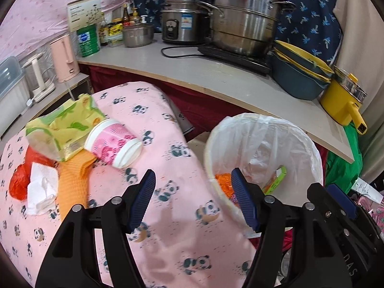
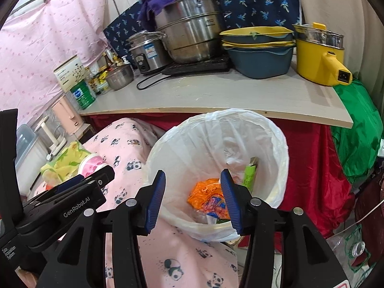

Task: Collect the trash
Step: 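Move both grippers back over the remaining trash on the table, then grasp the white tissue with the left gripper while the right gripper grasps an orange foam net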

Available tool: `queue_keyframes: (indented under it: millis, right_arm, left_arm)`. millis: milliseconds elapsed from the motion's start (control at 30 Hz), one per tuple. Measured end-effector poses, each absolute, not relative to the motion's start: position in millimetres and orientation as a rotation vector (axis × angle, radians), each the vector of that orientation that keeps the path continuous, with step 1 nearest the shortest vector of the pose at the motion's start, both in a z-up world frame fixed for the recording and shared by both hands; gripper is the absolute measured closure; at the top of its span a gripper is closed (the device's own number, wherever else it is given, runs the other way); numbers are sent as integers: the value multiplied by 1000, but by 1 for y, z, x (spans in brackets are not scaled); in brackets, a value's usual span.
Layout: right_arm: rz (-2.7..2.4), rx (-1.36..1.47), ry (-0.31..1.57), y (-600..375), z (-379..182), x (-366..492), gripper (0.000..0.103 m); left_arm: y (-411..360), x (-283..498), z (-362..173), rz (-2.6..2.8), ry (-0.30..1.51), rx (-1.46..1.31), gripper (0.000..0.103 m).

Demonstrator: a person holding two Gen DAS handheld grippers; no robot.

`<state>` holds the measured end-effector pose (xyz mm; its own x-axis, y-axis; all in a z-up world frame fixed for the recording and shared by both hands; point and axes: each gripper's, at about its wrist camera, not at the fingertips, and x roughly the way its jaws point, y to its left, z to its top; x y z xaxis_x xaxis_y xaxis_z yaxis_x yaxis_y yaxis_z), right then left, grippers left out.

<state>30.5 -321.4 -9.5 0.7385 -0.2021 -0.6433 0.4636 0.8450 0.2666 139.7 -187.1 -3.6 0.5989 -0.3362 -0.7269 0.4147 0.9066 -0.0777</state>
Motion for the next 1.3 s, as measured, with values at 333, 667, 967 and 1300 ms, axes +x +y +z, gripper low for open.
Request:
queue_keyframes:
  millis: [333, 667, 967, 1300]
  right_arm:
    - [-282, 368, 664, -270, -2, 46, 55]
    - [-162, 305, 704, -209, -3, 63, 55]
    - [-57, 250, 747, -156, -8, 78, 55]
    - [35, 229, 818, -118, -26, 99, 55]
  left_arm:
    - [-118, 137, -7, -311, 826, 54, 41]
    - [-39, 134, -17, -164, 840, 7, 35]
    - [24, 128, -24, -54, 857, -29, 33]
    - [75, 132, -38, 34, 889, -96, 27]
